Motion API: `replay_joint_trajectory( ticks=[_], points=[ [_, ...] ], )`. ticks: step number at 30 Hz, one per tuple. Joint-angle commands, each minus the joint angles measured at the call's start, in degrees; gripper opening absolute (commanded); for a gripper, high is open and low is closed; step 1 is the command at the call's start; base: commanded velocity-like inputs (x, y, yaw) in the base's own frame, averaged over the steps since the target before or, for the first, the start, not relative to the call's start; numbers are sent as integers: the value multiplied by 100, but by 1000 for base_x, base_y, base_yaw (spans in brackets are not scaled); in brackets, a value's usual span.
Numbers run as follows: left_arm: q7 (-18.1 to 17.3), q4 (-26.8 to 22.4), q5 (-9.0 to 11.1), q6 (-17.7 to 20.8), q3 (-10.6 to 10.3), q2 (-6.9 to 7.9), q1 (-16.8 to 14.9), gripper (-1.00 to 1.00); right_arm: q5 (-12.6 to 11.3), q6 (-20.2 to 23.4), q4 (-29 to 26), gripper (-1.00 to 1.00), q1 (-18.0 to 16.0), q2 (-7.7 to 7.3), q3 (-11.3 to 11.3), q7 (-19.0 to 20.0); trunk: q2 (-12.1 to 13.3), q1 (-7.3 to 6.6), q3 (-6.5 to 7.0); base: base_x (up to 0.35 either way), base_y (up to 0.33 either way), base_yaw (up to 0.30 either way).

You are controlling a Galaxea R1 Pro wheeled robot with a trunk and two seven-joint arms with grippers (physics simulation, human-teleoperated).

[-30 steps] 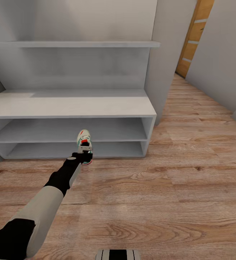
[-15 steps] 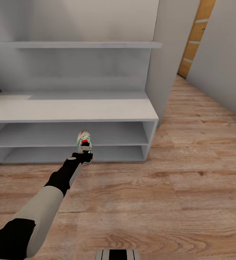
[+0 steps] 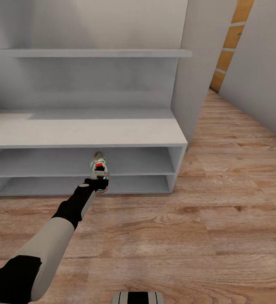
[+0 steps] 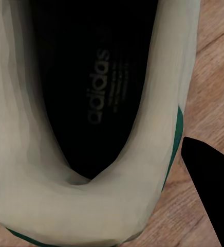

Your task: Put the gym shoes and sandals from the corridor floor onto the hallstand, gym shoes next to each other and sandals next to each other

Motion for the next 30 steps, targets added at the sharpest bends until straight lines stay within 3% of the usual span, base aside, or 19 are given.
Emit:
replay_joint_trajectory(
  ticks=[1, 7, 20, 30],
  points=[
    [43, -9, 8, 31, -23, 3, -2, -100, 7, 32, -3, -100, -5, 1, -14, 28, -2, -1, -4, 9, 0, 0],
    [43, -7, 8, 31, -18, 3, -1, -100, 4, 32, -3, -100, -5, 1, -15, 34, -2, -1, -4, 150, 0, 0],
    [43, 0, 10, 31, -21, 3, 3, -100, 3, 32, -3, -100, -5, 1, -14, 35, -2, -1, -4, 307, 0, 0],
    [43, 0, 16, 28, -19, 5, 7, -100, 4, 32, -3, -100, -5, 1, -14, 35, -2, -1, -4, 128, 28, 0]
  ],
)
